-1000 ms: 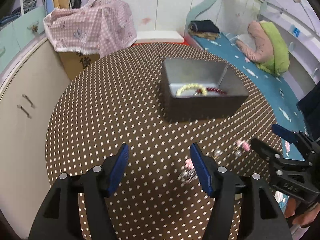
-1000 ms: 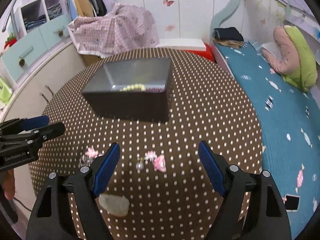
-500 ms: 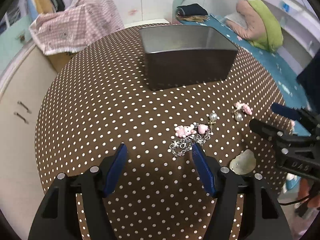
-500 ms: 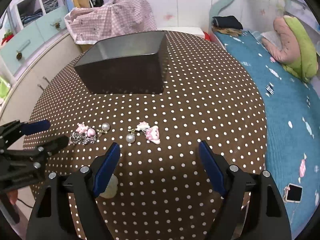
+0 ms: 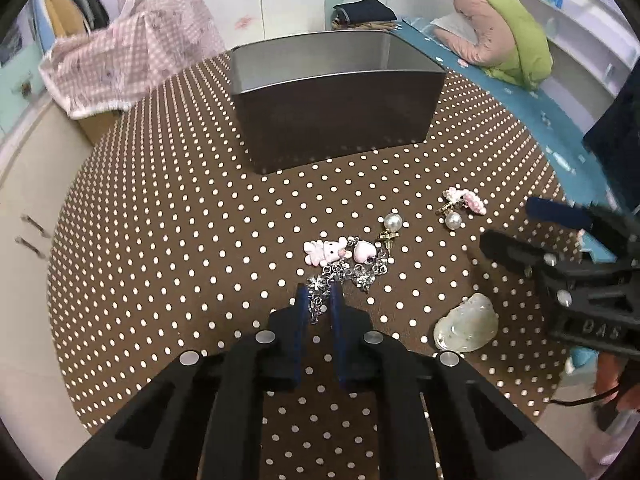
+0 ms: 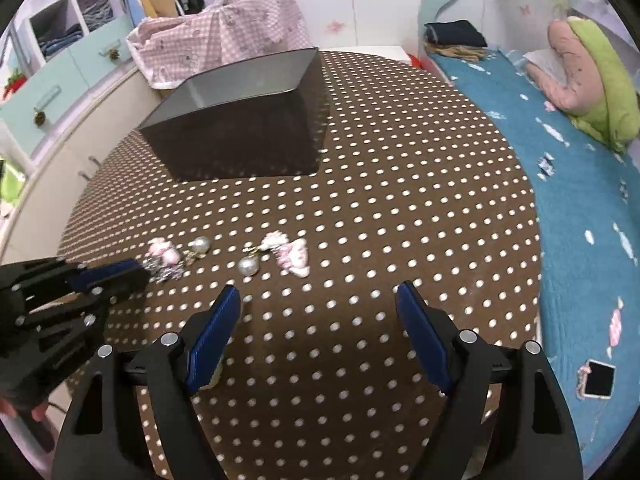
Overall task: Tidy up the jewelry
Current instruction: 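Lower the left tool onto the silver chain charm and close it, then lower the right tool onto the pale green jade stone and close it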
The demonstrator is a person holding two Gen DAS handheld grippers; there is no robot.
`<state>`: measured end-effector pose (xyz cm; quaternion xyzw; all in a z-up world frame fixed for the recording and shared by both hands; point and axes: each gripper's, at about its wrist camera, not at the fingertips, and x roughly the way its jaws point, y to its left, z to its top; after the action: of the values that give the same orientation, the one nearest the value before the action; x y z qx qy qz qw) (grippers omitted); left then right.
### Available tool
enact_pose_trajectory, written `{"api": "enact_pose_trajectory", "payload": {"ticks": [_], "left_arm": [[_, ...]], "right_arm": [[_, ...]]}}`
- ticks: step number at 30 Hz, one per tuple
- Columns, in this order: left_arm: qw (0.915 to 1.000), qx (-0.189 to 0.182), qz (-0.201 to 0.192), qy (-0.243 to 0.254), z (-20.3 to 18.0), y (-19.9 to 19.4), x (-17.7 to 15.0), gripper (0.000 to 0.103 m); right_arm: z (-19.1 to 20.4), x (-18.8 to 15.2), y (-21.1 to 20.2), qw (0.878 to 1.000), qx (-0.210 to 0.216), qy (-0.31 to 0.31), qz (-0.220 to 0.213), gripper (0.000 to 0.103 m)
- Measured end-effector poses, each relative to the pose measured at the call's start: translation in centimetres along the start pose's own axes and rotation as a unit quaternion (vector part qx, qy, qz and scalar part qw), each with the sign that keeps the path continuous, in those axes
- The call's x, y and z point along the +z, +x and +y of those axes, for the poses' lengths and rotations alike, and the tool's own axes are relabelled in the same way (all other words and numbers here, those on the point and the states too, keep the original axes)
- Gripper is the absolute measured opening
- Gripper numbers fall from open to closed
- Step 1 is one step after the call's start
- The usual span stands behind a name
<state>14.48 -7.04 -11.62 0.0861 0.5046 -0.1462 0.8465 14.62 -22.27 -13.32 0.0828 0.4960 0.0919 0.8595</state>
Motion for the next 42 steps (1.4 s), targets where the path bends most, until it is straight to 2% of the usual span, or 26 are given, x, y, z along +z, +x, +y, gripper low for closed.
{"api": "enact_pose_trajectory", "payload": {"ticks": [1,7,13,15,16,18,21,22,23,24,25,28,29,30,32,34,35,39,42], "left_arm": [[0.9999,-0.007,-0.002,-0.007,0.6,-0.4,0.1,0.000],[0.9991,-0.020,-0.016,-0.034,2.7,-2.3,-0.3,0.000],[0.9984,-0.034,-0.029,-0.033,3.5,-3.9,-1.0,0.001],[0.9988,-0.031,-0.025,-0.030,3.4,-3.4,-1.1,0.007],[0.9990,-0.029,-0.019,-0.029,3.2,-3.0,-1.2,0.025],[0.9991,-0.031,-0.014,-0.024,2.9,-2.0,-0.9,0.045],[0.9994,-0.031,-0.006,-0.012,2.6,-0.4,-0.4,0.046],[0.9994,-0.023,-0.025,0.001,2.2,-0.2,-0.3,0.044],[0.9993,-0.001,-0.033,0.016,1.8,0.0,-0.3,0.036],[0.9993,-0.002,-0.032,0.018,1.7,-0.1,-0.2,0.020],[0.9996,-0.006,-0.027,0.011,1.8,-0.2,-0.1,0.012],[0.9995,-0.026,-0.015,-0.011,2.8,-0.3,0.3,0.010],[0.9993,-0.028,-0.017,-0.016,3.2,-0.5,0.3,0.008],[0.9991,-0.034,-0.019,-0.019,3.8,-0.7,0.2,0.001],[0.9984,-0.044,-0.021,-0.029,4.4,-1.3,0.1,0.000],[0.9981,-0.046,-0.024,-0.032,4.8,-1.8,-0.2,0.000],[0.9981,-0.044,-0.026,-0.033,4.9,-2.1,-0.4,0.000],[0.9970,-0.056,-0.038,-0.039,5.8,-3.1,-1.1,0.000],[0.9979,-0.037,-0.043,-0.031,4.7,-2.7,-1.0,0.002]], "right_arm": [[-0.1,-0.2,-0.2,1.000,0.006,0.001,0.000,0.078],[1.4,-1.8,-1.4,1.000,0.022,-0.014,-0.001,0.078],[4.1,-3.1,-1.4,0.999,0.034,-0.038,0.012,0.078],[4.5,-3.4,-1.2,0.999,0.033,-0.038,0.016,0.078],[4.6,-3.5,-1.3,0.999,0.031,-0.039,0.015,0.078],[4.8,-3.7,-1.3,0.999,0.027,-0.038,0.015,0.078],[5.1,-3.9,-1.4,0.999,0.022,-0.038,0.016,0.078],[5.2,-3.9,-1.4,0.999,0.019,-0.039,0.015,0.078],[5.3,-3.9,-1.3,0.999,0.016,-0.040,0.015,0.078],[5.3,-4.0,-1.3,0.999,0.013,-0.042,0.014,0.078],[5.7,-4.0,-1.2,0.999,0.008,-0.046,0.015,0.078],[6.4,-4.0,-0.9,0.998,0.002,-0.060,0.010,0.078],[6.6,-4.0,-0.8,0.998,0.004,-0.065,0.009,0.078],[7.1,-4.1,-0.7,0.997,0.008,-0.077,0.004,0.078],[7.9,-4.6,-0.4,0.994,0.010,-0.110,-0.010,0.077],[8.6,-4.8,-0.4,0.992,-0.010,-0.127,-0.022,0.065],[8.7,-4.8,-0.5,0.991,0.001,-0.129,-0.025,0.045],[8.5,-4.6,-0.7,0.992,0.012,-0.122,-0.024,0.043],[8.7,-4.6,-0.8,0.992,0.002,-0.124,-0.021,0.043]]}}
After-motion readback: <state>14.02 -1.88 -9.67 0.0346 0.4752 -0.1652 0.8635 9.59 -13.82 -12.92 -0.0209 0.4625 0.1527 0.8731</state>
